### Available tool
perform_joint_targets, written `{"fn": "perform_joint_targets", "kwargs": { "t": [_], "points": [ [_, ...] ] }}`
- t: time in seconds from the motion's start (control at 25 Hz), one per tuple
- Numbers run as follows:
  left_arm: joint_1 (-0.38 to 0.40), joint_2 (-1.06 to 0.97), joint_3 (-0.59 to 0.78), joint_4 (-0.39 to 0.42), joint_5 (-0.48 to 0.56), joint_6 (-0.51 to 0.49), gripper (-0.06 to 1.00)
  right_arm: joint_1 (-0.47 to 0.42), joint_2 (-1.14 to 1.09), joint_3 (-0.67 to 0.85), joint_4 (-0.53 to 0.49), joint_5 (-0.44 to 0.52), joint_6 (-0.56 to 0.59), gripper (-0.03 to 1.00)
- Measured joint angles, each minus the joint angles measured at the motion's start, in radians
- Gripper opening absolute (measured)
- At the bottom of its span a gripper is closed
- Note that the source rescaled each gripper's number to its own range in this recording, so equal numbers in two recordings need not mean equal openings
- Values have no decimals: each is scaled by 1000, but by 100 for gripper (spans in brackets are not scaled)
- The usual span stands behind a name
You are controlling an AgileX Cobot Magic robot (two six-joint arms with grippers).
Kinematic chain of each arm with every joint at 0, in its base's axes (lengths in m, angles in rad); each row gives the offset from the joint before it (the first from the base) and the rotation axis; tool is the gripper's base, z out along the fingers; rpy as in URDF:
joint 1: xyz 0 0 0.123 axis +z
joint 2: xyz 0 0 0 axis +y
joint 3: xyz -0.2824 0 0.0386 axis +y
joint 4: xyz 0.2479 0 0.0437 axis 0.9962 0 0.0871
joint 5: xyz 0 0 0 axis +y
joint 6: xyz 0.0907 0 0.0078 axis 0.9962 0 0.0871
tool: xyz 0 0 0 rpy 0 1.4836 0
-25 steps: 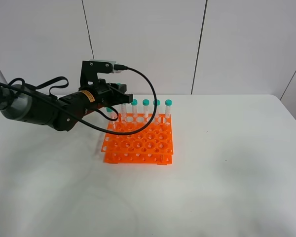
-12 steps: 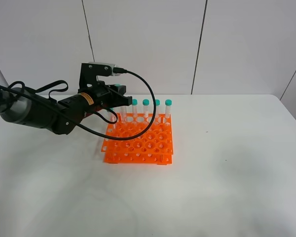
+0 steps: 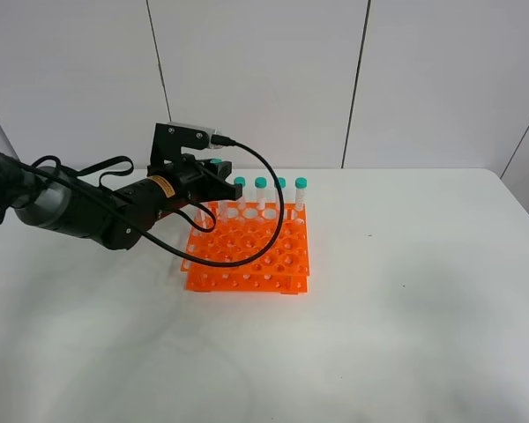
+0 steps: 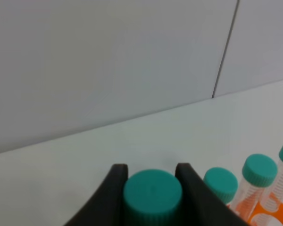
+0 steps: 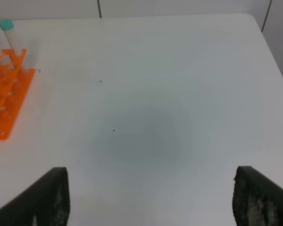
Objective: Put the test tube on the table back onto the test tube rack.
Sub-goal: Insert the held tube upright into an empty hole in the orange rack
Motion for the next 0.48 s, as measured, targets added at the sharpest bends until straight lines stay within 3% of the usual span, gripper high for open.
{"fn": "perform_joint_targets", "kwargs": {
  "t": [0.48],
  "points": [
    [0, 16, 0, 0, -21, 19, 0, 0, 0, 0, 0, 0, 0, 85]
  ]
}}
